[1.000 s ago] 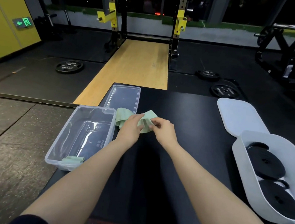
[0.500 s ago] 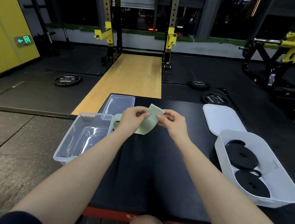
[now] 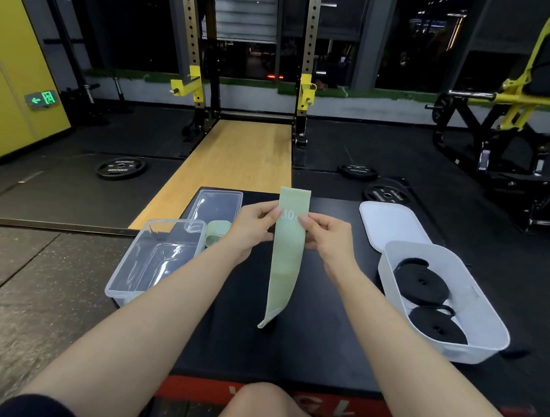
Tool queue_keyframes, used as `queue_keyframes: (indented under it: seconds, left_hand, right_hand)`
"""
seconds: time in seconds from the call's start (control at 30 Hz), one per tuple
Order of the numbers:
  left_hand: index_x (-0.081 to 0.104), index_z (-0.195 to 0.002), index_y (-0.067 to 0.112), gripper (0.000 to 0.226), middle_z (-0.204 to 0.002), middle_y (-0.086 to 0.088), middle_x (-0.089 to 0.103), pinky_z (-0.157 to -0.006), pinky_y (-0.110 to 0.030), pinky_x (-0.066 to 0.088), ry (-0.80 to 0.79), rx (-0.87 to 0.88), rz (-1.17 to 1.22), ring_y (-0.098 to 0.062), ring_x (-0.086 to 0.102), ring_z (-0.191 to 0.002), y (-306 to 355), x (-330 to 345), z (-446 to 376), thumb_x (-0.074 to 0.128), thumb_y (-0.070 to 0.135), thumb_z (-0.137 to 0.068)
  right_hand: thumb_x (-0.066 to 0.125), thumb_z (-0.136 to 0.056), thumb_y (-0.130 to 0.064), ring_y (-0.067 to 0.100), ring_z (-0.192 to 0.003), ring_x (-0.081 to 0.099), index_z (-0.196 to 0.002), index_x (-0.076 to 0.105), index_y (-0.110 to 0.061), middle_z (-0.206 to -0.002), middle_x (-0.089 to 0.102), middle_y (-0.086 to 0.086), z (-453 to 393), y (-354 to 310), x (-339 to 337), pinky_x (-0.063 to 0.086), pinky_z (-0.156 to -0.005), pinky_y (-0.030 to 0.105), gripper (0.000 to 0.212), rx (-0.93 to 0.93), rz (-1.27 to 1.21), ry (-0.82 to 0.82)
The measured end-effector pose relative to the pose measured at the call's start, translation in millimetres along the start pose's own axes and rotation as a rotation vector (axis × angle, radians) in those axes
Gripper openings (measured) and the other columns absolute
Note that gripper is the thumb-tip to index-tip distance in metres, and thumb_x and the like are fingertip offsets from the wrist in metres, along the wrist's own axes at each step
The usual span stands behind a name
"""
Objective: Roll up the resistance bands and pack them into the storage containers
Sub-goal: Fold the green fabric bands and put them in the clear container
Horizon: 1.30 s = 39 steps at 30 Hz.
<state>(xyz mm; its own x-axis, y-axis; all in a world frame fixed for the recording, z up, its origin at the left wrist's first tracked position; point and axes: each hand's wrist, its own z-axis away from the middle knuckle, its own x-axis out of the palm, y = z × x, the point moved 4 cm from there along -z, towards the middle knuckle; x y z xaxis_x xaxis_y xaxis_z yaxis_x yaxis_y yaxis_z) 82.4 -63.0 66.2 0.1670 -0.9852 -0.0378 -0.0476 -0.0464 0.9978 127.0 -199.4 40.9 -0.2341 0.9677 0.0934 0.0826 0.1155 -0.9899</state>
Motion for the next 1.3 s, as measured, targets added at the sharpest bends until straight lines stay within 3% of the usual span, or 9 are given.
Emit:
queue_keyframes:
  seconds: [0.13, 0.37, 0.67, 0.8, 1.07, 1.3]
  left_hand:
    - [0.060, -0.120, 0.008, 0.026, -0.101, 0.002, 0.064, -0.059, -0.012, 0.053, 0.037, 0.017, 0.003, 0.002, 0.062, -0.082, 5.8, 5.0, 9.2, 0.050, 0.009, -0.096]
    - [0.061, -0.117, 0.004, 0.026, -0.105, -0.004, 0.065, -0.061, -0.020, 0.057, 0.127, 0.014, 0.101, -0.015, 0.062, -0.096, 18.2, 16.5, 17.3, 0.059, 0.009, -0.091]
    - [0.058, -0.122, 0.002, 0.034, -0.115, -0.011, 0.065, -0.069, -0.027, 0.058, 0.073, -0.054, 0.198, -0.023, 0.063, -0.105, 13.4, 26.0, 19.1, 0.061, 0.012, -0.089]
    - [0.059, -0.121, 0.005, 0.031, -0.110, -0.008, 0.067, -0.072, -0.027, 0.057, 0.065, -0.119, 0.221, -0.019, 0.065, -0.097, -6.2, 25.3, 18.7, 0.060, 0.010, -0.090]
    - [0.061, -0.113, 0.007, 0.022, -0.115, -0.013, 0.065, -0.082, -0.036, 0.054, 0.151, -0.217, 0.168, -0.026, 0.063, -0.105, -59.0, 19.2, -7.7, 0.056, 0.006, -0.092]
    - [0.061, -0.117, 0.005, 0.025, -0.110, -0.010, 0.066, -0.069, -0.024, 0.054, 0.182, -0.276, 0.149, -0.020, 0.063, -0.096, -99.2, 16.3, -53.3, 0.056, 0.006, -0.092]
  right_hand:
    - [0.060, -0.092, -0.011, 0.013, -0.071, 0.071, -0.109, 0.068, -0.002, -0.087, 0.073, 0.006, 8.3, -8.4, -8.4, 0.053, -0.057, 0.022, 0.021, 0.005, 0.029, -0.028]
    - [0.064, -0.090, -0.016, 0.019, -0.080, 0.072, -0.110, 0.067, -0.007, -0.094, 0.073, 0.008, 25.8, -30.9, -22.5, 0.055, -0.061, 0.025, 0.023, -0.025, -0.014, -0.026]
    - [0.065, -0.088, -0.011, 0.012, -0.067, 0.071, -0.087, 0.067, -0.016, -0.076, 0.073, -0.002, 36.0, -44.9, -35.6, 0.055, -0.056, 0.024, 0.005, -0.039, 0.003, 0.008]
    - [0.067, -0.087, -0.012, 0.016, -0.072, 0.071, -0.087, 0.068, -0.014, -0.082, 0.073, 0.004, 27.3, -22.5, -36.5, 0.057, -0.060, 0.027, 0.002, 0.037, 0.061, 0.025]
    - [0.070, -0.084, -0.013, 0.023, -0.081, 0.069, -0.089, 0.069, -0.013, -0.091, 0.072, 0.011, -3.2, 38.3, -30.5, 0.056, -0.064, 0.029, 0.005, 0.155, 0.121, 0.090]
    - [0.068, -0.085, -0.010, 0.026, -0.085, 0.070, -0.092, 0.069, -0.010, -0.092, 0.072, 0.013, -44.3, 82.8, -30.6, 0.058, -0.070, 0.030, 0.006, 0.211, 0.153, 0.121]
